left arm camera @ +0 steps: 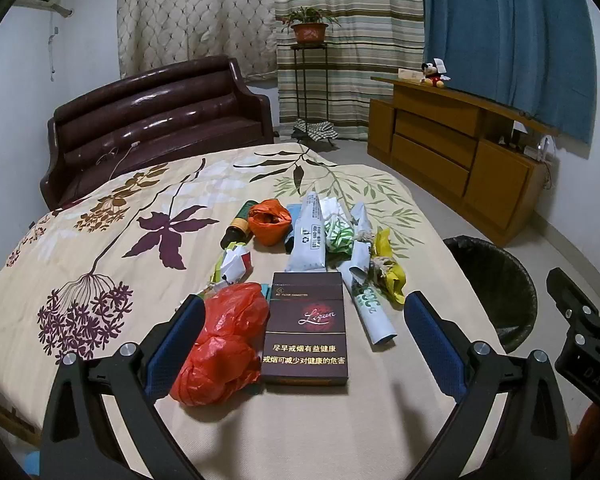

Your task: Collect trash

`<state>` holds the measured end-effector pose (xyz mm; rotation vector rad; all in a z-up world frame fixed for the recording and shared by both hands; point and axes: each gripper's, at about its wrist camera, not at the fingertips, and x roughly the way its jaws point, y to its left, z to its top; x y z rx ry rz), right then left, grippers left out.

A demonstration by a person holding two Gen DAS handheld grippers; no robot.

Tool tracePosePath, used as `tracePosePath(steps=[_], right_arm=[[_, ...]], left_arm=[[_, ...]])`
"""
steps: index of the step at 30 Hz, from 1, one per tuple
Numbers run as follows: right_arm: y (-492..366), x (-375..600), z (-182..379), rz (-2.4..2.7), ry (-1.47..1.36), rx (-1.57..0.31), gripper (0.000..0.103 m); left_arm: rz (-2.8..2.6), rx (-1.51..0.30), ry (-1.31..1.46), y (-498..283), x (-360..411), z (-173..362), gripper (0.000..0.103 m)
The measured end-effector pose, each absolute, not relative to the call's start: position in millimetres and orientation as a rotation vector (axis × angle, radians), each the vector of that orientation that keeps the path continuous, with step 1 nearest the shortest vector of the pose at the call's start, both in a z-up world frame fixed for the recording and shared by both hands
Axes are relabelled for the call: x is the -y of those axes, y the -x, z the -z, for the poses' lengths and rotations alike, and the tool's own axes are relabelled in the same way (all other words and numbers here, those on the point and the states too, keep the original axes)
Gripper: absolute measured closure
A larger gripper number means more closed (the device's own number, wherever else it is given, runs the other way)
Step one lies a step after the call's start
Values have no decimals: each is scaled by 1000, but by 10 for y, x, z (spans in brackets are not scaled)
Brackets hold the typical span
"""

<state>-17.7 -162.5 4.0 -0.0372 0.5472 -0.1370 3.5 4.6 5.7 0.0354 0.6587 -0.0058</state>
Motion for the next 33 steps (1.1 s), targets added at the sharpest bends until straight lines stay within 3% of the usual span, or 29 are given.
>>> tracePosePath(steps=[33], right_arm=[[188, 1678, -6, 134, 34, -547, 4]], left_arm=[[0, -660, -41, -3, 52, -133, 6]])
